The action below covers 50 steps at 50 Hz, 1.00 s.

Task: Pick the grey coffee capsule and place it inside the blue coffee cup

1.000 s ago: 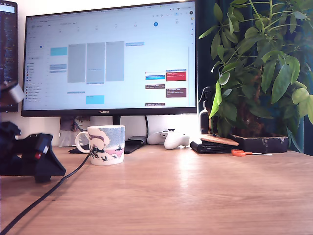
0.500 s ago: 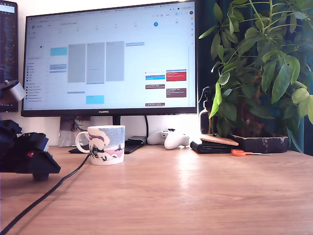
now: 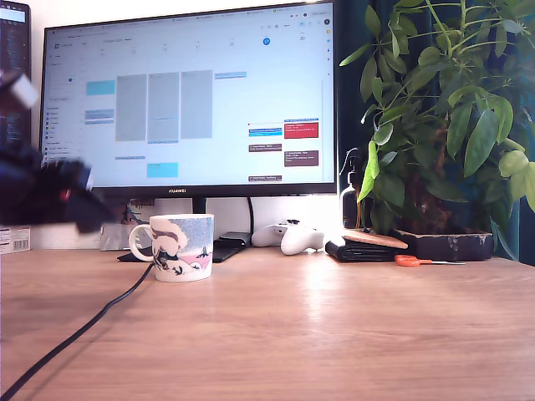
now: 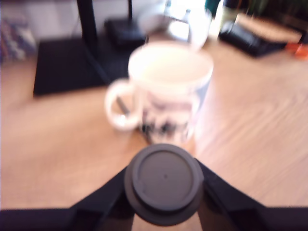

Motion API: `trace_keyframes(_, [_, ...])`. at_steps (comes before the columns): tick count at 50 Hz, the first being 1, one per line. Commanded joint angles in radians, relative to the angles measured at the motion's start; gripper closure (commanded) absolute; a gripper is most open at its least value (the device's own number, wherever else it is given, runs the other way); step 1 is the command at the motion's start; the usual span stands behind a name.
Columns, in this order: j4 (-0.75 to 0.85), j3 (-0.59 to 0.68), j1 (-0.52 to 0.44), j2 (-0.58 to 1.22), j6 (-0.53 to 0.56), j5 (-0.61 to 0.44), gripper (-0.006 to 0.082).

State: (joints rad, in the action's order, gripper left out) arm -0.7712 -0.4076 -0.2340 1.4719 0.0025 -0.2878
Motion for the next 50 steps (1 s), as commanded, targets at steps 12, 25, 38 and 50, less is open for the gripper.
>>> trace_keyframes(12, [0.027,-0.172,-0.01,0.006,-0.028,-0.027,0.0786])
trace_keyframes(25, [0.079,-0.348,-0.02,0.119,-0.029,-0.065,0.0786])
trace_keyframes(38, [0.243,-0.524,-0.036,0.253,-0.029,-0.105,0.0786])
trace_keyframes(50, [0.379,-0.627,-0.037,0.337,-0.028,-0.125,0.0786])
